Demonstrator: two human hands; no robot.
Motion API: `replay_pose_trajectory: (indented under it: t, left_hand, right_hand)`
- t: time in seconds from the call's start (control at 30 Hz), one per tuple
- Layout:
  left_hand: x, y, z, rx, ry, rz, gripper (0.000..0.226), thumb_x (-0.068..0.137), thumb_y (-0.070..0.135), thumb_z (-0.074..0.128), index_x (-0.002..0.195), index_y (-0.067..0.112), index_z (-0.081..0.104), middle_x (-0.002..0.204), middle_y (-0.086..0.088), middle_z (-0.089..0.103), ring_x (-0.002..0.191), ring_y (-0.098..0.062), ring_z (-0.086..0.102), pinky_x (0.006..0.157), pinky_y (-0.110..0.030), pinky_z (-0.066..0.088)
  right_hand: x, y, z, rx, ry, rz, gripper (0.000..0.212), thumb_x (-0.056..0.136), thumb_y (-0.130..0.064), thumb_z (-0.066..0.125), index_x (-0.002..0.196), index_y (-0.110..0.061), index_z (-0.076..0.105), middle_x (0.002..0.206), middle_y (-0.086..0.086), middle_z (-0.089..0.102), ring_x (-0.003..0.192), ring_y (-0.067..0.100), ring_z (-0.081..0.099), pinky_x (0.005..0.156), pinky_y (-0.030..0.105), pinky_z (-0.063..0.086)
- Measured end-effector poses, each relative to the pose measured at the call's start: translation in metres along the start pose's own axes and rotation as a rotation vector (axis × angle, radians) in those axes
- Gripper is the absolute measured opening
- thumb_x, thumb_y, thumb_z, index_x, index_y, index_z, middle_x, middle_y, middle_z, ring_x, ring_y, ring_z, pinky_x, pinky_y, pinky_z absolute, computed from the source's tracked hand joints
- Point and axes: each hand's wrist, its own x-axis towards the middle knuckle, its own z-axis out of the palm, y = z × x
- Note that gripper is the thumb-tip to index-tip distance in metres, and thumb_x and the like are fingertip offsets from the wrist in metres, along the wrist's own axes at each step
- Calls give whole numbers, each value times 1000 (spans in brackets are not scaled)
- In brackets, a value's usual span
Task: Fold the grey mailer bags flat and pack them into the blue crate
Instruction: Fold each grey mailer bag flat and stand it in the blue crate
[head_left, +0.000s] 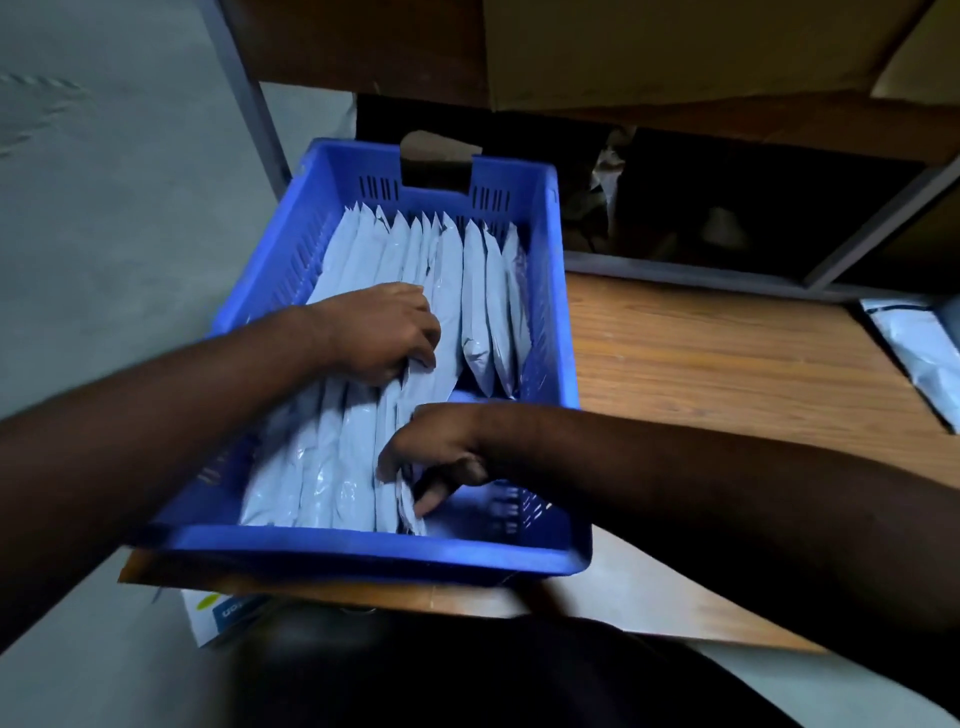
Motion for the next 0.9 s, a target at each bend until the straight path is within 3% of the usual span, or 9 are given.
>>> replay_pose_trajectory:
  t: [0.13, 0.23, 0.33, 0.43, 0.5, 0.63, 0.7, 0.8, 0.9]
  left_hand:
    - [-5, 4, 13, -60, 125, -145, 47, 96, 45, 33, 101, 34, 78, 102, 11, 66, 105, -17, 59, 121, -47, 20]
    - [-2, 4, 20, 16, 199, -142, 46, 98, 61, 40, 96, 35, 78, 96, 9, 56, 103, -17, 56, 121, -50, 16]
    - [1, 4, 29, 60, 129, -99, 45, 93, 60, 46, 86, 33, 81, 102, 7, 54, 115, -19, 51, 124, -53, 10]
    - [5, 10, 29, 81, 53, -147, 54, 92, 62, 42, 81, 30, 83, 109, 4, 58, 126, -23, 48, 125, -57, -1]
    - [3, 13, 32, 123, 18, -185, 57, 91, 63, 35, 86, 32, 83, 128, 0, 56, 140, -27, 39, 124, -58, -7]
    - [-4, 11, 29, 75, 139, -136, 32, 88, 53, 57, 91, 32, 80, 144, -7, 51, 146, -31, 34, 123, -57, 6]
    - [-5, 10, 26, 24, 261, -122, 23, 88, 47, 62, 88, 30, 78, 137, -2, 55, 140, -27, 42, 121, -54, 12]
    - [-5, 10, 26, 18, 251, -136, 27, 87, 47, 58, 80, 29, 78, 122, 5, 59, 128, -21, 49, 118, -55, 17]
    - [-8, 14, 28, -69, 294, -189, 27, 90, 44, 57, 84, 29, 78, 119, 6, 62, 123, -19, 53, 115, -54, 20]
  right_hand:
    - [10, 2, 0, 35, 22, 89, 24, 91, -17, 71, 100, -3, 54, 111, 17, 51, 92, 39, 61, 80, 59, 61]
    - [9, 1, 4, 140, -35, 90, 35, 88, -15, 74, 117, -3, 58, 110, 15, 58, 92, 32, 64, 85, 56, 61]
    - [7, 2, 11, 130, -68, 96, 17, 94, -11, 70, 97, -10, 53, 93, 8, 51, 77, 22, 58, 85, 51, 59]
    - [4, 0, 12, 121, -51, 85, 21, 97, -11, 66, 89, -12, 46, 91, 7, 46, 76, 19, 53, 86, 50, 56]
    - [0, -1, 11, 99, -59, 100, 20, 98, -16, 66, 91, -12, 48, 92, 8, 45, 75, 23, 53, 89, 55, 56]
    - [-12, 0, 4, 26, -33, 90, 17, 99, -24, 66, 103, -10, 58, 94, 7, 46, 76, 24, 47, 90, 54, 54]
    - [-15, 0, 3, 61, -43, 68, 12, 99, -19, 63, 103, -8, 61, 90, 9, 49, 71, 25, 51, 85, 52, 57]
    - [-15, -3, 8, 149, -44, 50, 4, 98, -7, 56, 97, -4, 58, 89, 12, 46, 64, 26, 52, 76, 48, 60]
    - [-19, -5, 4, 94, 8, 17, 17, 95, -8, 56, 109, -1, 62, 96, 11, 50, 71, 26, 51, 81, 54, 60]
